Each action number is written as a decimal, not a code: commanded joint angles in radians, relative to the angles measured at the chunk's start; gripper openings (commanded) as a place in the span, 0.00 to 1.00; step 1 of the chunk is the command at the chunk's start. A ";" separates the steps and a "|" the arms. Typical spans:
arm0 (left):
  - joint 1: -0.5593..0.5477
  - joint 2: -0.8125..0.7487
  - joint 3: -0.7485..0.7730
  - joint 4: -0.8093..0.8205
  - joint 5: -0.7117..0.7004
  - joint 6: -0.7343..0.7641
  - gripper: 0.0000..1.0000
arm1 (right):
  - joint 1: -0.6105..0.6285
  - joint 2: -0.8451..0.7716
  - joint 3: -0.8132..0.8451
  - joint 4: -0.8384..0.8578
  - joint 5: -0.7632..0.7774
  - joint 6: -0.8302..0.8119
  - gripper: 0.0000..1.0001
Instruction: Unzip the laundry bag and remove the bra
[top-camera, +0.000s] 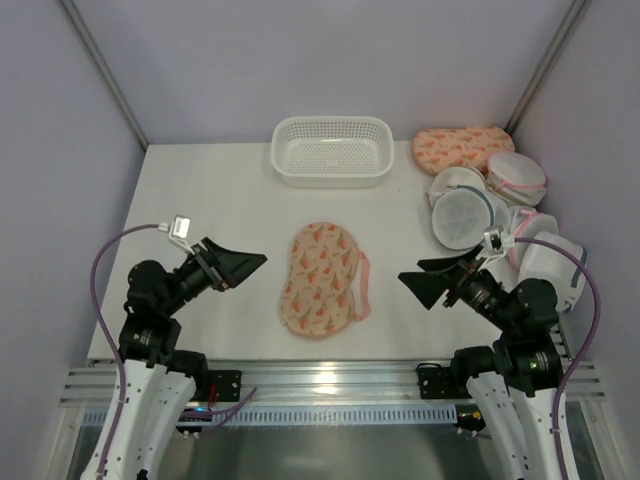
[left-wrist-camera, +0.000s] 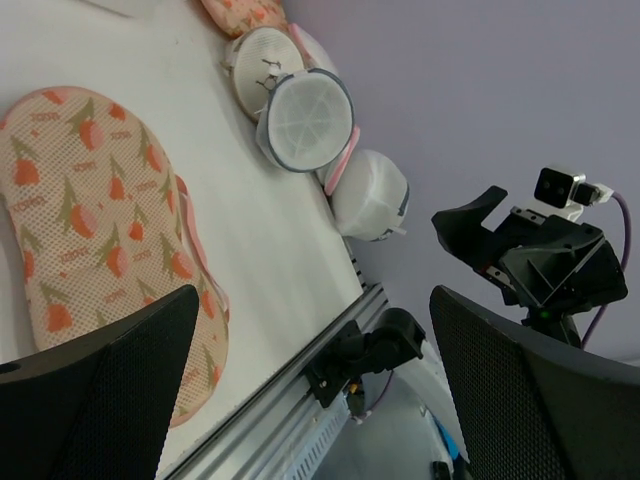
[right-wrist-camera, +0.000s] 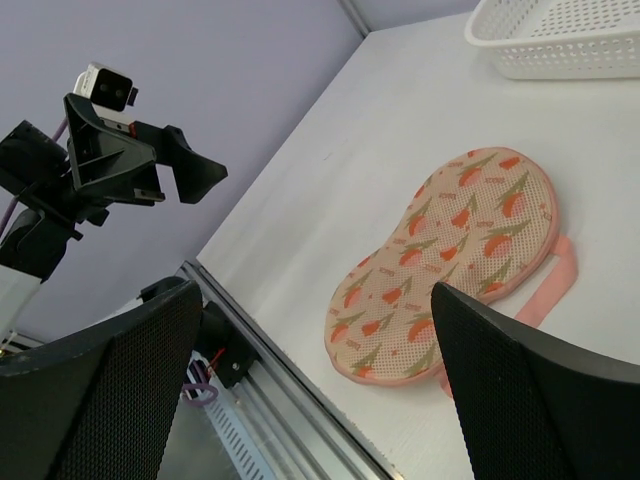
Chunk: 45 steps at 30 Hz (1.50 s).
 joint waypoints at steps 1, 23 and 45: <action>-0.001 0.015 -0.010 0.004 -0.032 0.040 0.99 | 0.005 0.004 0.031 -0.011 0.020 -0.023 0.99; -0.309 1.000 0.047 0.209 -0.444 0.160 0.98 | 0.031 0.059 -0.263 0.020 0.079 -0.052 0.99; -0.466 1.204 -0.119 0.723 0.034 0.025 0.00 | 0.031 0.024 -0.337 0.026 0.086 0.000 0.99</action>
